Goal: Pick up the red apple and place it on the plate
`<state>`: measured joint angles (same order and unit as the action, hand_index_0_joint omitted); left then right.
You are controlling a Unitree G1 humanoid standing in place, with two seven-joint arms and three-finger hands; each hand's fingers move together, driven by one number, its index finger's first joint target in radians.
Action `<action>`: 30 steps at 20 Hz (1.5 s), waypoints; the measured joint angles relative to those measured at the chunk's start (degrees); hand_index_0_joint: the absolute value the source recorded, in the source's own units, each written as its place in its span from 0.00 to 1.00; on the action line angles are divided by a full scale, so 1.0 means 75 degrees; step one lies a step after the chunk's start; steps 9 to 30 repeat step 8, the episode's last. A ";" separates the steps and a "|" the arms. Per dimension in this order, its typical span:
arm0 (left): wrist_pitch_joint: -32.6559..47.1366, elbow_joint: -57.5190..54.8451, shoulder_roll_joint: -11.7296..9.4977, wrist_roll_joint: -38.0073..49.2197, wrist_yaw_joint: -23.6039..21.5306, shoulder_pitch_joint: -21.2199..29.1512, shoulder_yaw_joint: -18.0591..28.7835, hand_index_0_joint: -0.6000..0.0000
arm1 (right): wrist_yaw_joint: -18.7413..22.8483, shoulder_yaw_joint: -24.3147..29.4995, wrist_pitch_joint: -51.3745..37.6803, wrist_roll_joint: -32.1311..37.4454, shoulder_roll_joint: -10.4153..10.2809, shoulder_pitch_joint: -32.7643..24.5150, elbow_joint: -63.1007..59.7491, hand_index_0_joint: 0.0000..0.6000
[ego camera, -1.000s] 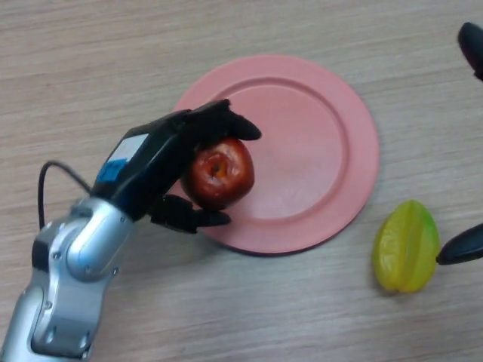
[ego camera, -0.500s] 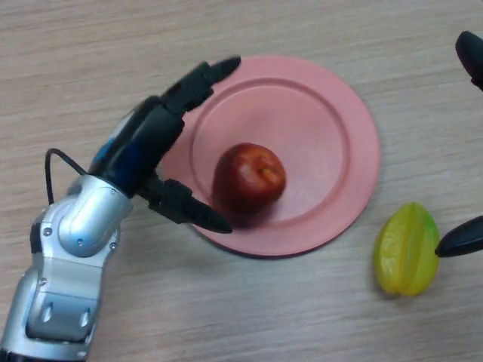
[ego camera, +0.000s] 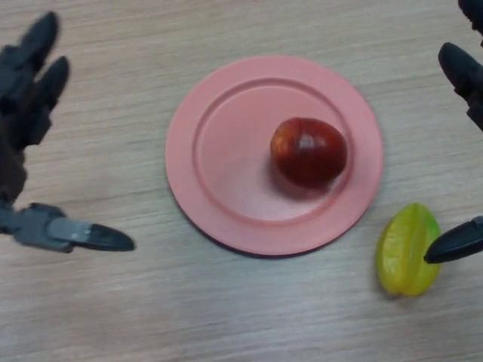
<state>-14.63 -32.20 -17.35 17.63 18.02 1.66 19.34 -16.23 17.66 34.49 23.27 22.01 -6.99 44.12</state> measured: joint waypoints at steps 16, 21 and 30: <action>-0.1164 -0.1503 -0.0329 0.0731 -0.0183 -0.0025 0.0625 1.00 | 0.0435 -0.0450 0.0492 -0.0137 -0.0014 -0.0379 0.0523 0.00; -0.1164 -0.1503 -0.0329 0.0731 -0.0183 -0.0025 0.0625 1.00 | 0.0435 -0.0450 0.0492 -0.0137 -0.0014 -0.0379 0.0523 0.00; -0.1164 -0.1503 -0.0329 0.0731 -0.0183 -0.0025 0.0625 1.00 | 0.0435 -0.0450 0.0492 -0.0137 -0.0014 -0.0379 0.0523 0.00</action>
